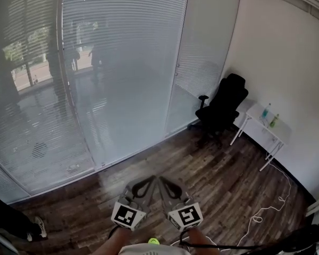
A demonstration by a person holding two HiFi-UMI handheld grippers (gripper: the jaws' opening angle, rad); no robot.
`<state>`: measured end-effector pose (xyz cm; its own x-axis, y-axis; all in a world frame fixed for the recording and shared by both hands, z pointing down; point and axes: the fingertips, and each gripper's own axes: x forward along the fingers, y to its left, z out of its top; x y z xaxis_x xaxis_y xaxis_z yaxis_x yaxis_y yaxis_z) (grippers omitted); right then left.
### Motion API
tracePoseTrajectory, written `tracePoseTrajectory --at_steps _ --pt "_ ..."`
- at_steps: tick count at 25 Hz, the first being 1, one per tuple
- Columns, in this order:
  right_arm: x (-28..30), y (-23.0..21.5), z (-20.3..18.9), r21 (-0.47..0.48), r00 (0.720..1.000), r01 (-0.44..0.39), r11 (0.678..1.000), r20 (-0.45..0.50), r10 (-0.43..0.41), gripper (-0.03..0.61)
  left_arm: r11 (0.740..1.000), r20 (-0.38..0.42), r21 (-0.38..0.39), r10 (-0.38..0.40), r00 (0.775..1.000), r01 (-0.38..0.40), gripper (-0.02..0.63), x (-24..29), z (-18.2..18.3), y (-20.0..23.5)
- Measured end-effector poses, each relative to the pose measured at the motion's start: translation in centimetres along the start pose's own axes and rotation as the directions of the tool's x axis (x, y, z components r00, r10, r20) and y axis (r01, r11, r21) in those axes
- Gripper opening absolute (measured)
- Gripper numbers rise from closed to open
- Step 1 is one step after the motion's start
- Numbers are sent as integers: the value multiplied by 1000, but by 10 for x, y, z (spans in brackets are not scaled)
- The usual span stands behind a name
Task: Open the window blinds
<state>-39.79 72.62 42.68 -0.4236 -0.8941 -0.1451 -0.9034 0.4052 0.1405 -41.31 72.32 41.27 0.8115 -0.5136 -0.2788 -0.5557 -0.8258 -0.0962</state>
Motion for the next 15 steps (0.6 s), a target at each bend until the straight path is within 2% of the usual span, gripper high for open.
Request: tracePoseTrajectory --at_steps 4,7,11,15 --pt "3 -33 -7 9 1000 -3 1000 -15 3 8 1000 -15 6 -3 1000 3 -8 31 -10 -1" --pt "4 -57 -12 13 1000 -10 1000 -15 10 8 999 -30 48 -19 999 21 -8 54 -22 -5" --pt "3 -78 -15 23 1000 -8 1000 0 8 8 1000 4 9 -6 1000 6 -8 76 -20 -14" --pt "4 -93 -16 34 1000 -6 999 6 6 8 1000 -7 16 -3 1000 4 -8 90 -25 -16"
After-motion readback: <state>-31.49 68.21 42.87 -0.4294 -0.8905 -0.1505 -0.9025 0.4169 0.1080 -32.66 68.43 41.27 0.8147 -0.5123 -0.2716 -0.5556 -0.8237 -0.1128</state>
